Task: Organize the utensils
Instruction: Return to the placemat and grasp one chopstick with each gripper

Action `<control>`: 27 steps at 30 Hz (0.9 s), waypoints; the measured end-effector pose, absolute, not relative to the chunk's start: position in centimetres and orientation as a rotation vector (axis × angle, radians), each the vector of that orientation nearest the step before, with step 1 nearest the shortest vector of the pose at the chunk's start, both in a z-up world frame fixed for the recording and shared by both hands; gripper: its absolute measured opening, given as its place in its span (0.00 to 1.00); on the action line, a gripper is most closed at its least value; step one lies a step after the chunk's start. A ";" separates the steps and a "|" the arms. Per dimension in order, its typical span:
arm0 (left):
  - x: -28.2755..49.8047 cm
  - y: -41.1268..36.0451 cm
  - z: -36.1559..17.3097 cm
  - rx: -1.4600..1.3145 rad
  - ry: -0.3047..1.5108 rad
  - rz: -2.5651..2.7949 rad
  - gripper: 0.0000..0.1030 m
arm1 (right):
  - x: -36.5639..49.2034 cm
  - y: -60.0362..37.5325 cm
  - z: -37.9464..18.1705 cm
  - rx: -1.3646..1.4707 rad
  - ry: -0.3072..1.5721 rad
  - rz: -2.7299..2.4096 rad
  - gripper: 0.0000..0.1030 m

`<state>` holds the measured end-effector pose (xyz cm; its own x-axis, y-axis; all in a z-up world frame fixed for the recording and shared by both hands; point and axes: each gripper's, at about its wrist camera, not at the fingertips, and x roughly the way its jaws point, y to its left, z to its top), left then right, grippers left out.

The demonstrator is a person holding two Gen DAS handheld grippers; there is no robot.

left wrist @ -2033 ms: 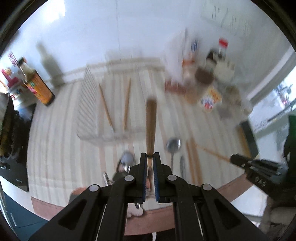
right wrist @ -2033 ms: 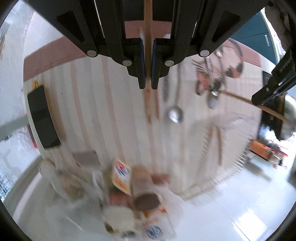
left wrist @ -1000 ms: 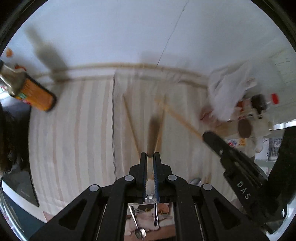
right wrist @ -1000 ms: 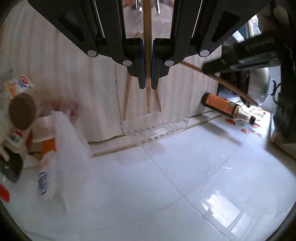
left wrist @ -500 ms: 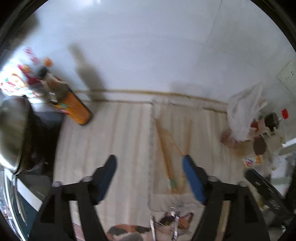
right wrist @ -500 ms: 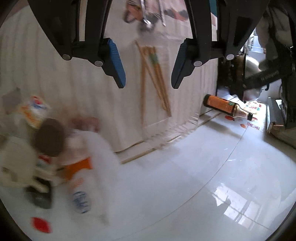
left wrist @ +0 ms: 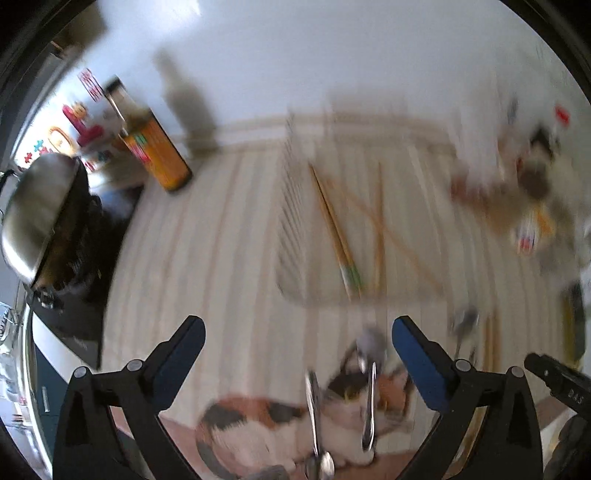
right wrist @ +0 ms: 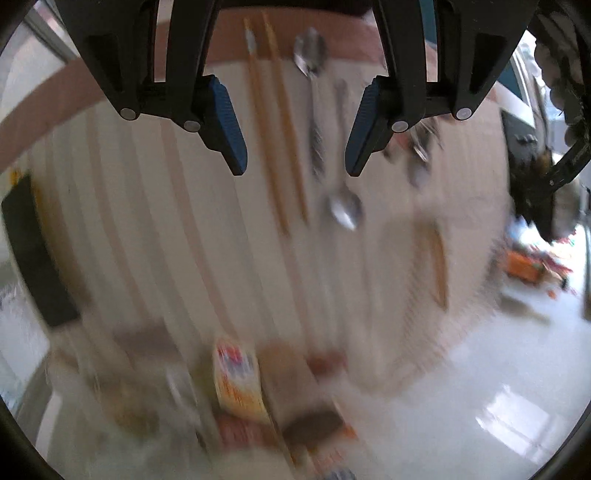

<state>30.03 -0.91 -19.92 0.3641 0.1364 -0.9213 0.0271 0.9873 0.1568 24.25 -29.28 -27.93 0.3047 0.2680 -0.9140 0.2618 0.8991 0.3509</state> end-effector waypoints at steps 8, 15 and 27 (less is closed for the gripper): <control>26.9 -4.5 -25.5 0.189 1.344 0.024 1.00 | 22.3 -28.4 -34.3 0.415 1.403 -0.032 0.23; 26.0 -8.3 -26.4 0.217 1.360 -0.043 0.95 | 22.0 -27.6 -34.0 0.260 1.404 -0.018 0.07; 24.3 -19.0 -30.7 0.176 1.579 -0.299 0.31 | 17.0 -38.7 -33.4 0.346 1.423 -0.206 0.04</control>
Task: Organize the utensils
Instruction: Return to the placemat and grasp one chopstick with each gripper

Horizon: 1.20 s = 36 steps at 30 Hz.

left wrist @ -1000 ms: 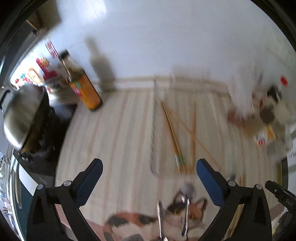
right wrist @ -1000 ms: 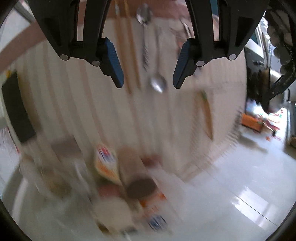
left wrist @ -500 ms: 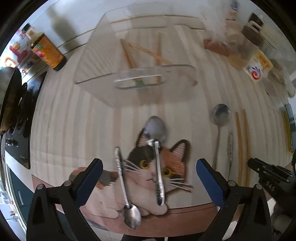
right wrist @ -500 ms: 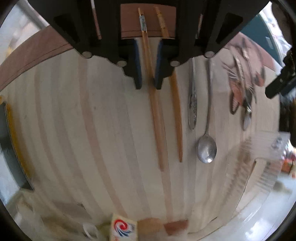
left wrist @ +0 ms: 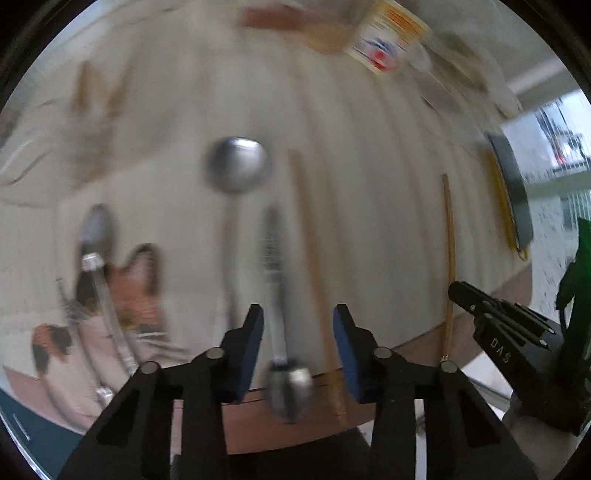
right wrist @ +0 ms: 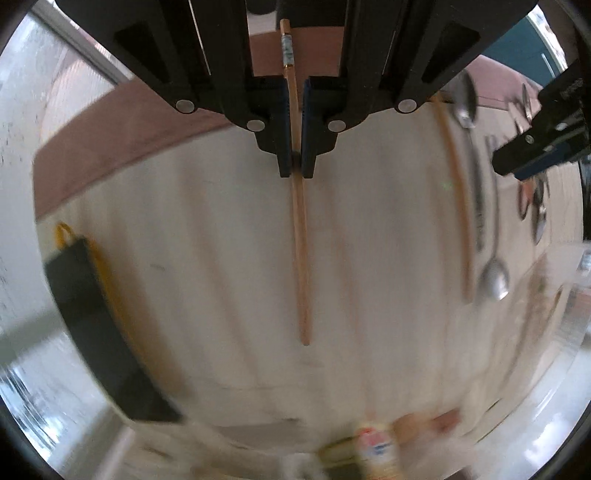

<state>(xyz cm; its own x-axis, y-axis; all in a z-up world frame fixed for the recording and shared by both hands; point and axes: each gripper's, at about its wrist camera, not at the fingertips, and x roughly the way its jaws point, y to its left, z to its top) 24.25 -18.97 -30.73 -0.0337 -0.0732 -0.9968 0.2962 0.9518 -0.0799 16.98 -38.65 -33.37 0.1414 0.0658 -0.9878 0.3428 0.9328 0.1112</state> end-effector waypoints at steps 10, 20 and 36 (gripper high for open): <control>24.7 -23.4 -33.4 0.316 1.620 -0.277 0.29 | 12.8 -46.3 -33.3 0.512 1.399 -0.285 0.05; 24.1 -25.7 -32.4 0.384 1.558 -0.281 0.04 | 13.9 -44.7 -33.0 0.475 1.391 -0.296 0.05; 23.5 -29.0 -32.0 0.397 1.533 -0.345 0.05 | 15.7 -41.5 -33.8 0.417 1.420 -0.262 0.06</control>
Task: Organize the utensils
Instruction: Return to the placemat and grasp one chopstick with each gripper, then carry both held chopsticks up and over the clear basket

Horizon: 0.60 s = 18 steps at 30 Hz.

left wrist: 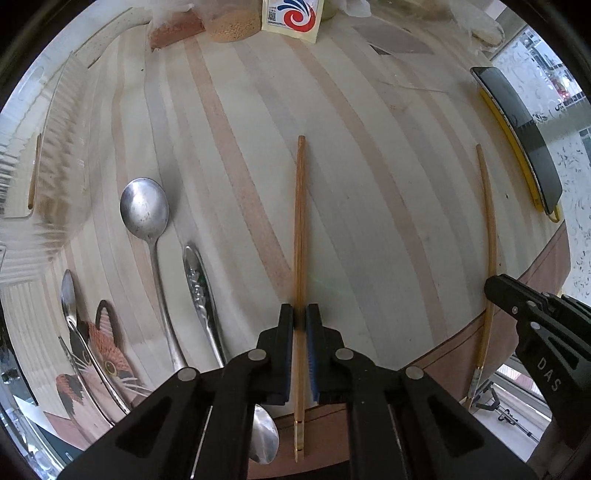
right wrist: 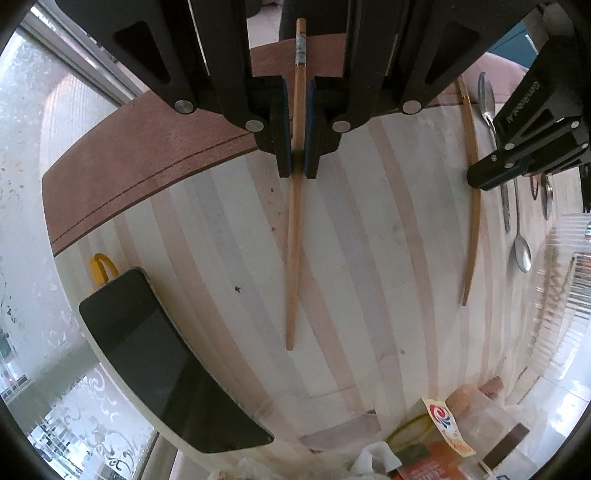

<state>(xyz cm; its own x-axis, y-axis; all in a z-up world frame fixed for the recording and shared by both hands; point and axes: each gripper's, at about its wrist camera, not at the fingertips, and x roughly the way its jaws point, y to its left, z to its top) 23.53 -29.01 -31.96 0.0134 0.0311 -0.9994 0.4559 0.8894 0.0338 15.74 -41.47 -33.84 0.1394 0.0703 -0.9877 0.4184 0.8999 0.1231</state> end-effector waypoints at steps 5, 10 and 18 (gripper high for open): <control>23.3 -29.1 -31.8 0.390 1.541 -0.340 0.05 | 16.2 -40.2 -33.9 0.375 1.427 -0.268 0.06; 23.9 -28.7 -31.3 0.394 1.538 -0.342 0.05 | 16.5 -39.3 -34.1 0.351 1.429 -0.271 0.06; 23.9 -26.6 -32.0 0.403 1.492 -0.357 0.04 | 15.7 -39.4 -33.7 0.394 1.403 -0.265 0.07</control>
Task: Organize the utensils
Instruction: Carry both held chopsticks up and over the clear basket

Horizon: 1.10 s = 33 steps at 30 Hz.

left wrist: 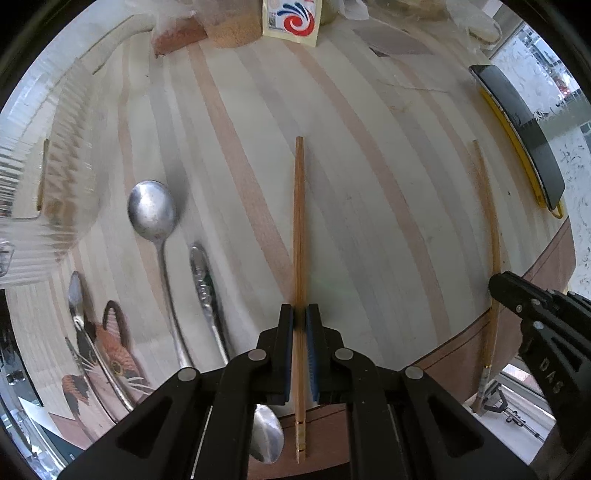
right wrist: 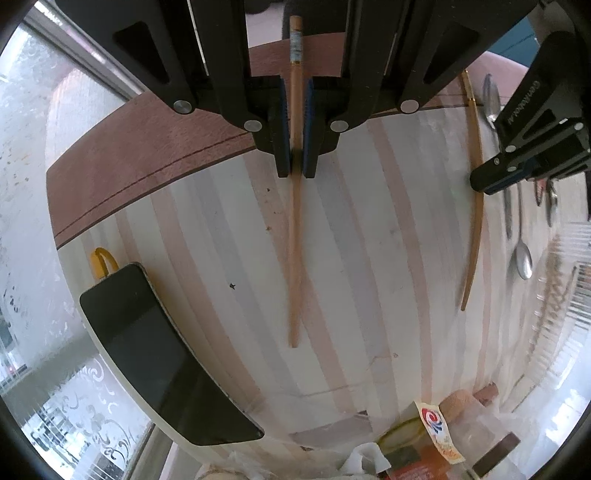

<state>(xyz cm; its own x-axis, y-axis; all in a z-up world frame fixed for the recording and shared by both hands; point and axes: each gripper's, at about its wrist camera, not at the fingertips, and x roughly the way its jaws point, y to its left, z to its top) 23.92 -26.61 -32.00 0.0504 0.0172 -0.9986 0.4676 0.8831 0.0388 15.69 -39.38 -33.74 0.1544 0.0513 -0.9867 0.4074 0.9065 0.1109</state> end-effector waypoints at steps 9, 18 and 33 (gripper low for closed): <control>24.0 -25.4 -28.4 0.369 1.407 -0.365 0.04 | 15.7 -39.4 -30.7 0.437 1.332 -0.236 0.07; 25.7 -24.0 -23.5 0.303 1.326 -0.371 0.04 | 16.7 -39.9 -27.0 0.459 1.255 -0.214 0.06; 30.8 -19.1 -12.6 0.130 1.184 -0.369 0.04 | 21.6 -37.3 -19.4 0.481 1.110 -0.084 0.06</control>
